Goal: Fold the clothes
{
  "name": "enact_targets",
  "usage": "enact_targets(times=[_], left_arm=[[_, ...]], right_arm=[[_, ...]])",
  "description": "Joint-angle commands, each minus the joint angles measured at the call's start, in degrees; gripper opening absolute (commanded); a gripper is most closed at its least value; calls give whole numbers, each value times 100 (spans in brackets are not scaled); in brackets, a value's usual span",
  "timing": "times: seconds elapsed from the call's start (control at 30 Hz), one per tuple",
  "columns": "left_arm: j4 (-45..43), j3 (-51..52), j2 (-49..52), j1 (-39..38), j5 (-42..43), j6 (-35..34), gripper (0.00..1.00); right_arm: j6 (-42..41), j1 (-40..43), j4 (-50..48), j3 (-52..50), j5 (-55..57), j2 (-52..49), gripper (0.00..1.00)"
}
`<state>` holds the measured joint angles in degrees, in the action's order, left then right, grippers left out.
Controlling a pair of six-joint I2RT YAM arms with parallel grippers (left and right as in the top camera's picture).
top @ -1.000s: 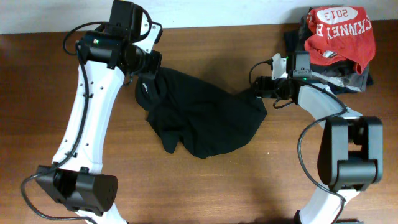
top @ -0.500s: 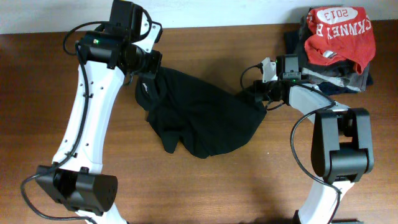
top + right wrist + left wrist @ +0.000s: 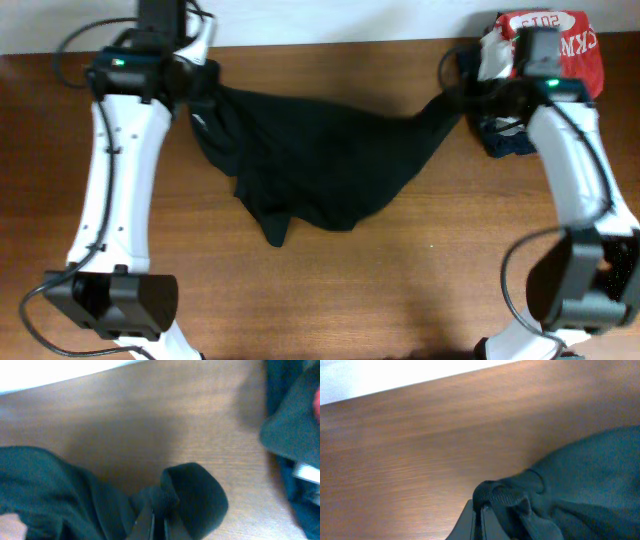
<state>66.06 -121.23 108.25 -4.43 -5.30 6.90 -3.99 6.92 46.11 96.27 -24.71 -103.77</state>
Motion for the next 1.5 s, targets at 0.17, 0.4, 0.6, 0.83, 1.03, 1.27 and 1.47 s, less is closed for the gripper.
enact_targets(times=[0.17, 0.4, 0.6, 0.83, 1.03, 1.27, 1.47], left_arm=[[-109, -599, -28, 769, -203, 33, 1], [-223, -935, -122, 997, -203, -37, 1], [37, -1440, -636, 861, 140, -35, 1], [227, -1495, -1655, 597, 302, 186, 1], [247, -1497, -2109, 568, 669, 177, 1], [737, -1495, -2546, 568, 708, 170, 1], [1318, -1456, -2437, 568, 708, 129, 1]], right_arm=[[-149, 463, 715, 577, -7, 691, 4], [-321, 868, 944, 579, -37, 1084, 4], [-319, 933, 1119, 608, -33, 1705, 4], [-317, 933, 1060, 608, 304, 2673, 4], [-339, 933, 1196, 608, 404, 3364, 4], [-361, 933, 1589, 608, 955, 4081, 4], [-354, 933, 2295, 605, 1023, 4144, 4]])
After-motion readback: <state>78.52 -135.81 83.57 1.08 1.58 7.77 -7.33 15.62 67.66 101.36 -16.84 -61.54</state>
